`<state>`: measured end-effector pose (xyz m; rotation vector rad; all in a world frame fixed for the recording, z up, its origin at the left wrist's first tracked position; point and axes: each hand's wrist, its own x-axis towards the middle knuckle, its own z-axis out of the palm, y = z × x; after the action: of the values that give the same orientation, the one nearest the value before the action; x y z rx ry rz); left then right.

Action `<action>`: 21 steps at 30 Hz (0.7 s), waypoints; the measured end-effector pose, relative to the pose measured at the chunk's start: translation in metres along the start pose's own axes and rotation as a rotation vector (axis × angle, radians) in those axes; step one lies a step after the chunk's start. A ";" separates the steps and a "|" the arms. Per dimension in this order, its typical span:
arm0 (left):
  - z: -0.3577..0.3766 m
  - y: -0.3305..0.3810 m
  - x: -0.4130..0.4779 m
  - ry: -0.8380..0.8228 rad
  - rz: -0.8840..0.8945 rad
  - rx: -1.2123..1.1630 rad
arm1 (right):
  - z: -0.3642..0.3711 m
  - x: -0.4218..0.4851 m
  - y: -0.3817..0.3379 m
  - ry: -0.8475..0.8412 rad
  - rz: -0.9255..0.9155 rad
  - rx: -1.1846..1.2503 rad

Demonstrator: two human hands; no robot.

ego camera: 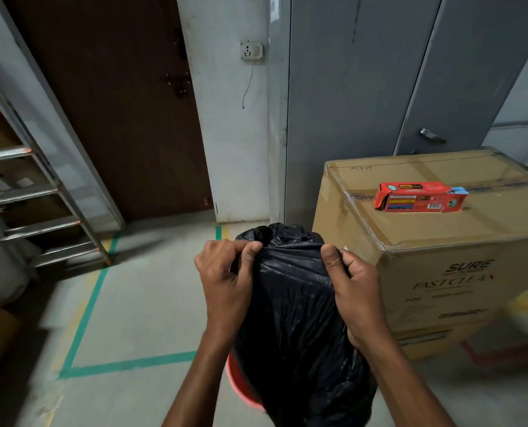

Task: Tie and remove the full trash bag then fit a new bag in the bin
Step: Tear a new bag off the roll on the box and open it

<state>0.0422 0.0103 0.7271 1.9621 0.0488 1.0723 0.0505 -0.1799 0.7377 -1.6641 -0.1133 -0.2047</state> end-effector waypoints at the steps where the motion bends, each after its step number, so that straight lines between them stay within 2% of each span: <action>1: -0.003 0.005 0.000 0.034 -0.013 0.003 | 0.002 0.000 -0.003 0.005 0.007 0.014; 4: -0.012 0.021 -0.010 0.090 0.031 0.039 | 0.008 0.002 -0.013 -0.013 0.020 0.077; 8: -0.012 0.042 -0.032 -0.029 0.217 0.218 | 0.016 0.006 -0.029 -0.027 0.009 0.175; 11: -0.006 0.047 -0.040 -0.088 0.214 0.264 | 0.019 0.004 -0.039 -0.044 0.019 0.227; 14: -0.003 0.045 -0.043 -0.065 0.218 0.236 | 0.019 0.007 -0.045 -0.106 0.023 0.236; 17: -0.006 0.045 -0.034 -0.025 0.187 0.153 | 0.013 0.014 -0.048 -0.089 -0.012 0.107; 21: -0.013 0.049 -0.012 -0.041 0.024 -0.038 | -0.005 0.026 -0.047 0.034 -0.094 -0.168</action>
<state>0.0085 -0.0163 0.7573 1.9542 -0.0171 1.0409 0.0660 -0.1813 0.7894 -1.8231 -0.1523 -0.3210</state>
